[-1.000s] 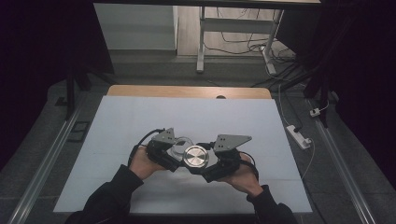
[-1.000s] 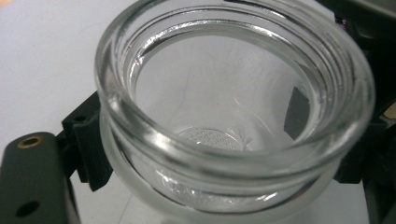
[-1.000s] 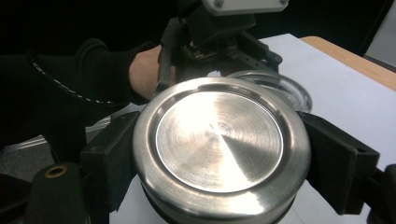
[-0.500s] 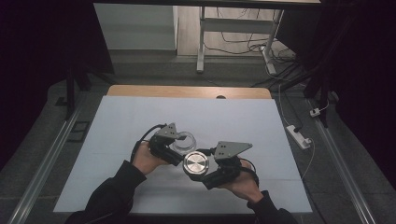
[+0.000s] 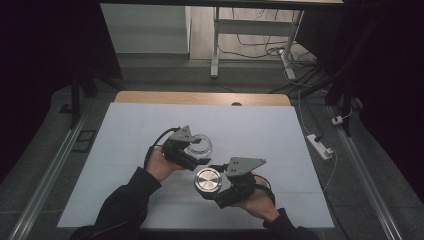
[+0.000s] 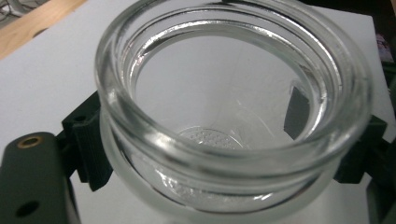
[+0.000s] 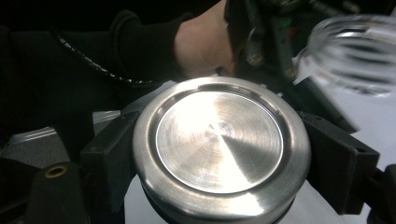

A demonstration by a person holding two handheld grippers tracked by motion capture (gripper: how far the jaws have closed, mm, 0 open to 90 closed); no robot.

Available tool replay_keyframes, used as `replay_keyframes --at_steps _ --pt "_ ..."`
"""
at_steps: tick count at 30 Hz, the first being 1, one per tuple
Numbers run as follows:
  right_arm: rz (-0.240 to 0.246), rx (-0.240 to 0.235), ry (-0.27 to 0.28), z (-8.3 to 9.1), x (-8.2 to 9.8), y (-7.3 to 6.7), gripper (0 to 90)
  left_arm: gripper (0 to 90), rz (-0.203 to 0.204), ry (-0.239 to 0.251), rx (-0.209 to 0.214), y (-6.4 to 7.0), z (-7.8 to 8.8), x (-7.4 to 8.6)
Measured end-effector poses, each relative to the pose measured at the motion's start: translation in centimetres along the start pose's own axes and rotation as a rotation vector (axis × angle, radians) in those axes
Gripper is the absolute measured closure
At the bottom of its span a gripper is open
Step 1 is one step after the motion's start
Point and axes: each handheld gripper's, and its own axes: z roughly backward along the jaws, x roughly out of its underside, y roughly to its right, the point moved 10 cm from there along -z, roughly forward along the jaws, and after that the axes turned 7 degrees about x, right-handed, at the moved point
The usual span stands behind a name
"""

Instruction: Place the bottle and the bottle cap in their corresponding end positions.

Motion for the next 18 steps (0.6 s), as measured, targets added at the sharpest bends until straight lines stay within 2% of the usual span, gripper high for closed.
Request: replay_keyframes --at_steps 8,18 --pt "-0.009 -0.01 -0.018 -0.7 1.1 -0.4 18.7 14.6 0.004 0.014 -0.02 -1.2 0.0 -0.5" --pt "-0.015 0.03 -0.036 -1.4 3.1 -0.2 18.7 14.6 0.024 0.033 -0.049 -2.8 -0.7 -0.6"
